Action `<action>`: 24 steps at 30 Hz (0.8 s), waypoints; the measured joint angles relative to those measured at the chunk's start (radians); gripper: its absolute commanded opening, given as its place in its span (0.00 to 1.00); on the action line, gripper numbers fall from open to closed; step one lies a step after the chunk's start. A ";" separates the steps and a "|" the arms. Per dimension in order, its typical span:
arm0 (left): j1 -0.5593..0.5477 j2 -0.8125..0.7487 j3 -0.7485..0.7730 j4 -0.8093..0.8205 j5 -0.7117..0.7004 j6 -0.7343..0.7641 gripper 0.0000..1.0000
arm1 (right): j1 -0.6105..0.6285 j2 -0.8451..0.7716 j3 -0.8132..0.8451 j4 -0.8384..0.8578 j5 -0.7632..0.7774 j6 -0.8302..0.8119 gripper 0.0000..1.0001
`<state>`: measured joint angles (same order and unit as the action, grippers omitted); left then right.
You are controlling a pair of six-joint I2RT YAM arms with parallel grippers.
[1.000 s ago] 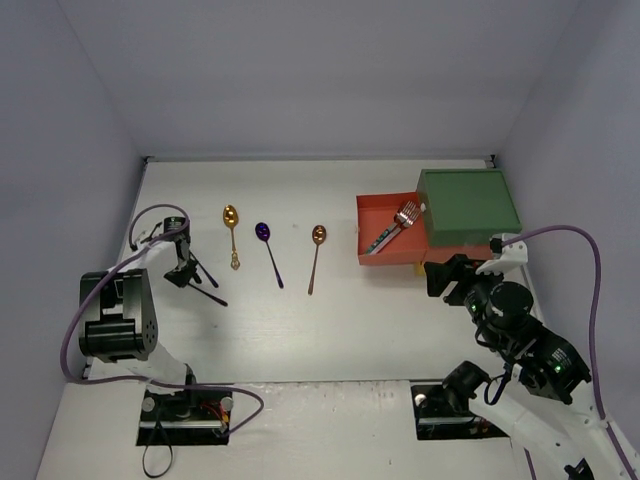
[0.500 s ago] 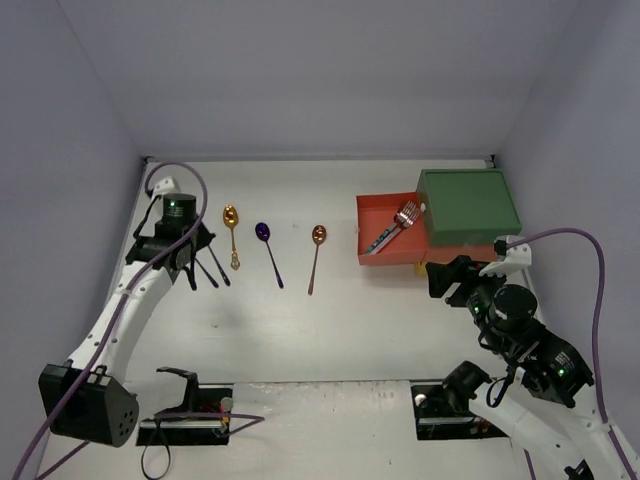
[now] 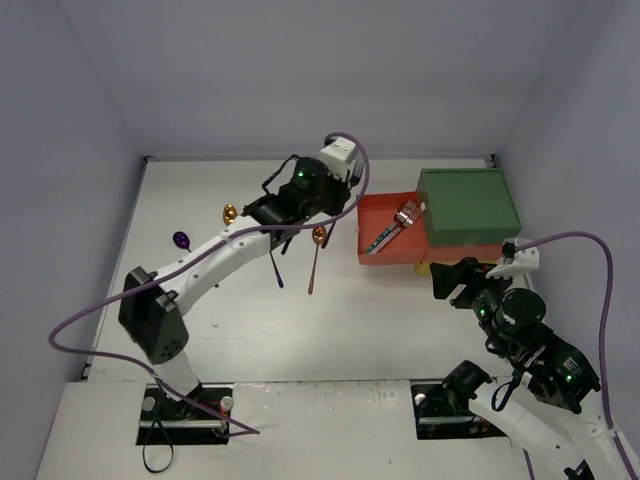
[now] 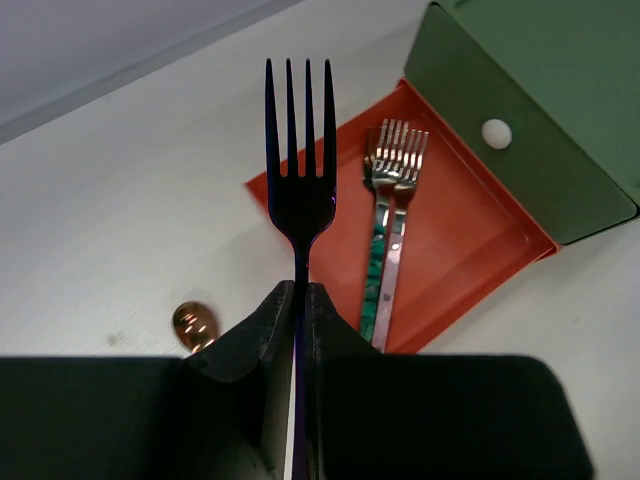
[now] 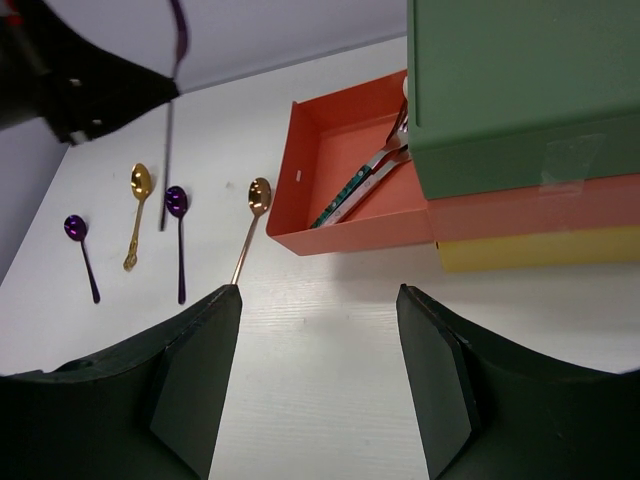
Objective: Sort the eating utensils into containers
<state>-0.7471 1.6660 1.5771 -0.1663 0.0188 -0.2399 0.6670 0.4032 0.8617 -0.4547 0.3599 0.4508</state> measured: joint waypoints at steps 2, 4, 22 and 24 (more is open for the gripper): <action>-0.024 0.080 0.061 0.025 0.024 0.021 0.00 | 0.000 -0.004 0.005 -0.004 0.001 0.002 0.61; -0.042 0.159 0.124 0.054 0.046 0.031 0.00 | 0.000 -0.007 0.009 -0.009 0.001 0.004 0.61; -0.084 0.533 0.377 0.175 0.103 0.009 0.16 | 0.000 -0.014 0.024 -0.057 0.023 0.016 0.61; -0.084 0.541 0.377 0.173 0.105 -0.001 0.31 | 0.000 -0.015 0.030 -0.061 0.031 0.016 0.61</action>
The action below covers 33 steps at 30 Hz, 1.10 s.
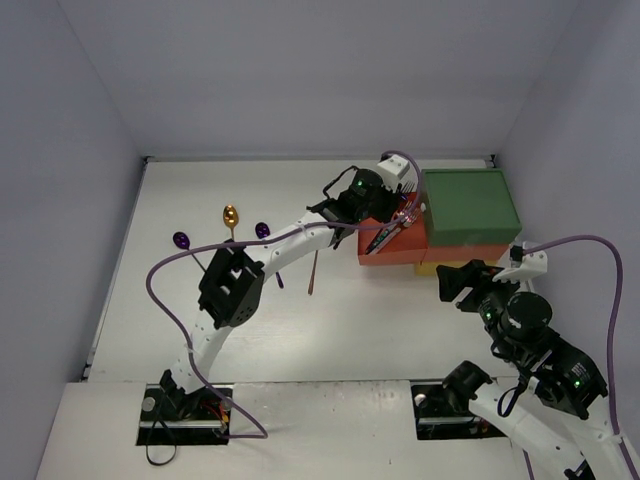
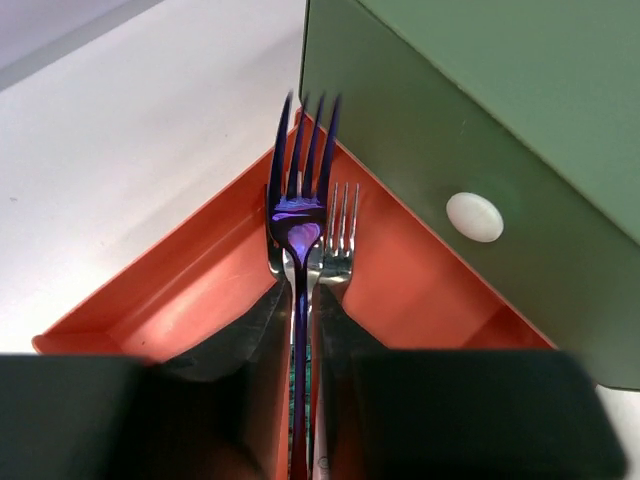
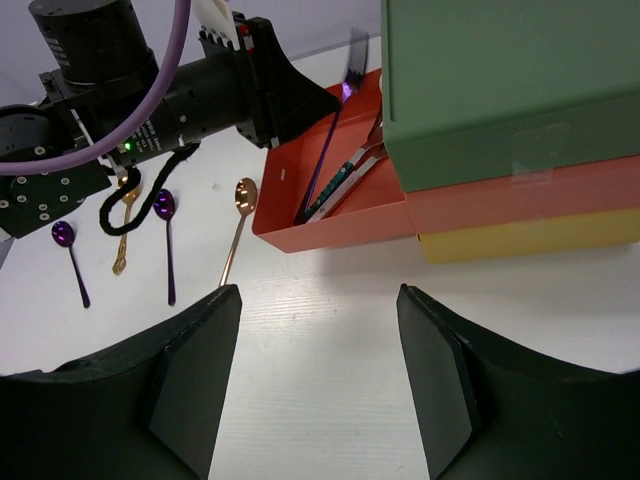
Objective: Sort the eating utensils into containers
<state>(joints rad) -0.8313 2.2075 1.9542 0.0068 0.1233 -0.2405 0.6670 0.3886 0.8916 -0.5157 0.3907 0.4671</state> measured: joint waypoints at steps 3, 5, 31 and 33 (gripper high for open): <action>0.000 0.000 -0.008 0.007 -0.001 -0.009 0.41 | 0.000 0.000 0.005 -0.006 0.009 0.000 0.61; 0.000 -0.006 -0.022 0.013 -0.003 -0.011 0.47 | 0.000 0.002 0.011 -0.012 0.014 0.000 0.61; 0.172 -0.585 -0.505 -0.132 0.054 0.058 0.58 | -0.435 0.941 0.679 0.007 -0.015 -0.194 0.86; 0.200 -0.581 -0.550 -0.141 0.085 0.079 0.58 | -0.564 0.992 0.701 0.017 -0.099 -0.208 0.88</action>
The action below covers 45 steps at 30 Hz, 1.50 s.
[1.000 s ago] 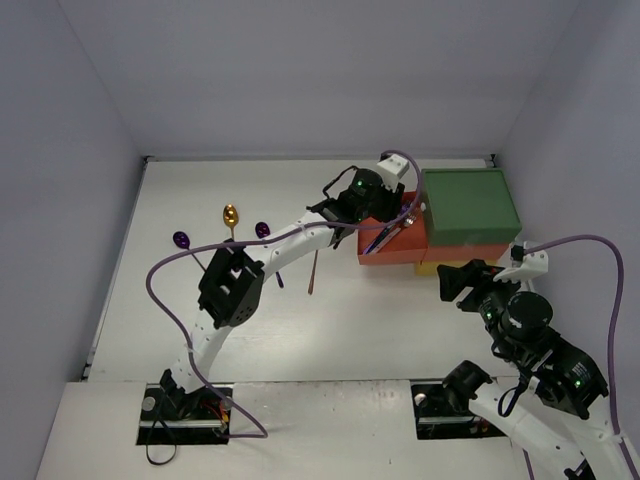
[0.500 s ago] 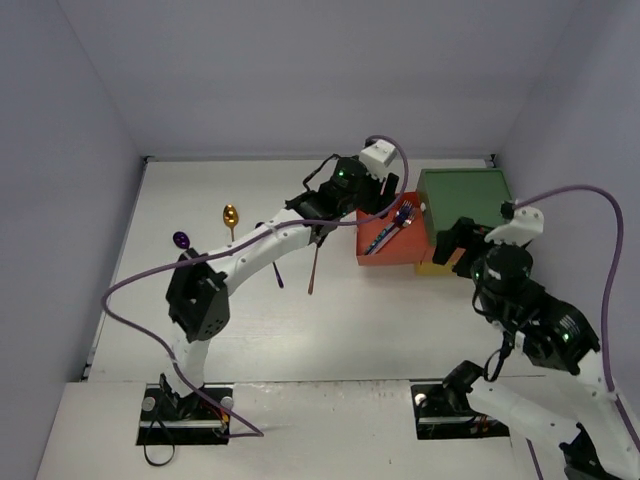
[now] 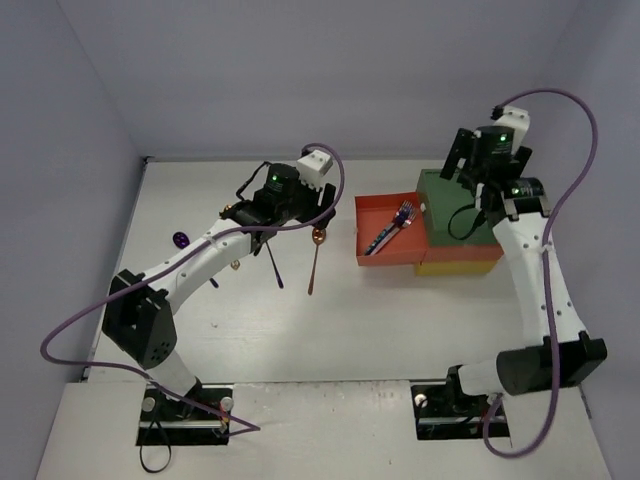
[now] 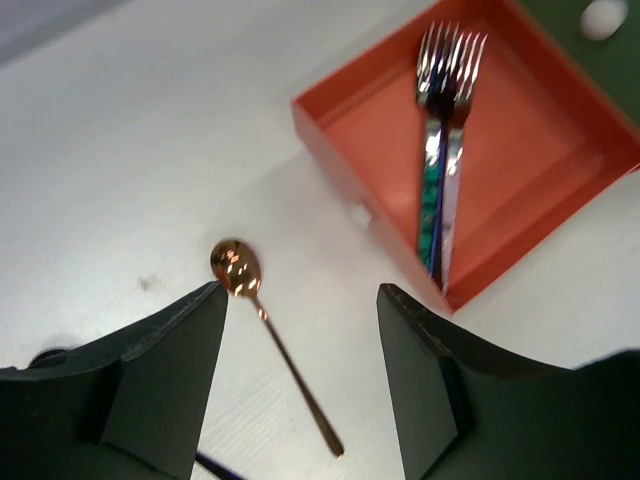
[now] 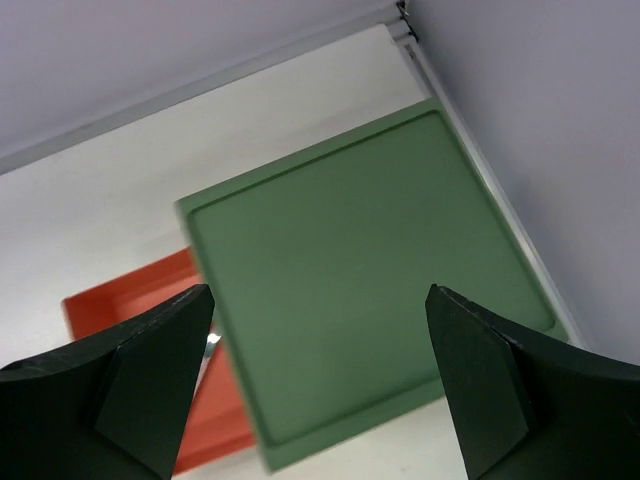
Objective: Sort the eating utensils into containers
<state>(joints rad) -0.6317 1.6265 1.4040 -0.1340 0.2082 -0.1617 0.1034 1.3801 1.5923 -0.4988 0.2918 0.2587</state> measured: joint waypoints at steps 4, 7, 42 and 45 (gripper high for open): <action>0.033 0.018 -0.060 0.009 0.095 0.053 0.58 | -0.249 0.066 0.019 0.005 -0.207 -0.029 0.90; 0.052 0.053 -0.070 0.037 0.179 0.082 0.58 | -0.385 0.103 0.020 0.006 -0.321 -0.033 0.91; 0.021 0.489 0.244 0.138 0.443 0.199 0.58 | -0.530 0.270 -0.087 0.096 -0.799 -0.078 0.88; 0.010 0.535 0.281 0.140 0.443 0.195 0.58 | -0.530 0.270 -0.090 0.101 -0.803 -0.078 0.87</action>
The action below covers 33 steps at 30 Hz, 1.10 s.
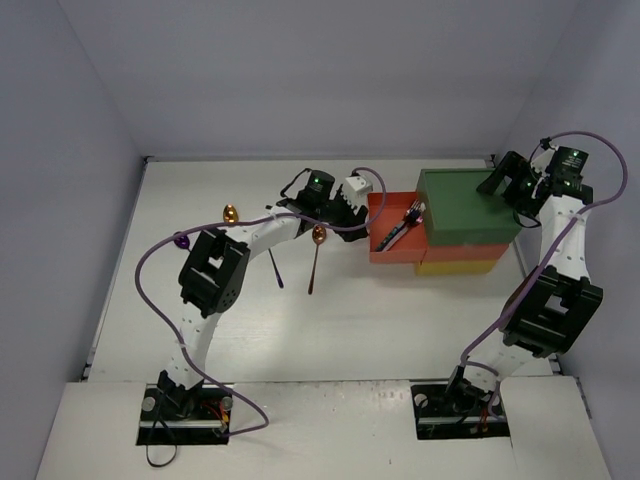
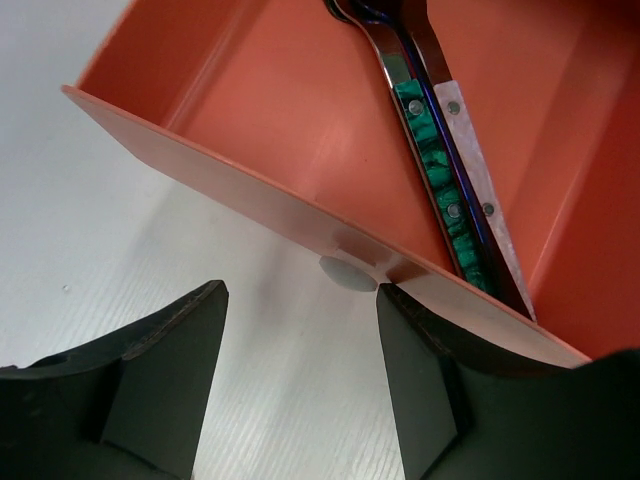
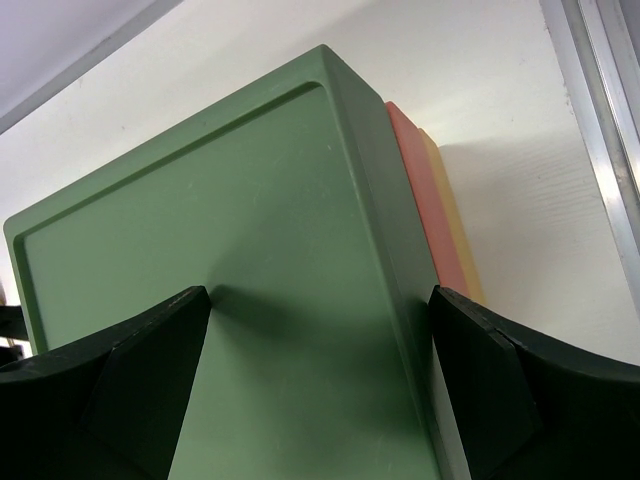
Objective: Sort the eating utensils into containers
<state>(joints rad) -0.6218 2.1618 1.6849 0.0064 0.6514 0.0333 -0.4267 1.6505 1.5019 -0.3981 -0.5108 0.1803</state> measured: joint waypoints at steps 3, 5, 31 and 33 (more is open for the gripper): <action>-0.017 0.032 0.035 -0.003 0.003 -0.003 0.58 | 0.001 0.000 -0.003 0.008 -0.004 0.000 0.87; -0.030 0.045 0.063 -0.005 0.005 -0.007 0.58 | 0.002 0.000 -0.005 0.013 -0.006 0.000 0.87; -0.138 0.290 0.448 0.048 -0.023 -0.158 0.63 | 0.043 -0.001 -0.017 0.045 0.000 0.002 0.88; -0.137 0.278 0.429 0.055 -0.040 -0.169 0.65 | 0.046 -0.003 -0.015 0.041 0.010 0.002 0.90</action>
<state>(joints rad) -0.7590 2.4394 2.1141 0.0617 0.6113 -0.1354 -0.3804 1.6472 1.4868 -0.3568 -0.5013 0.1825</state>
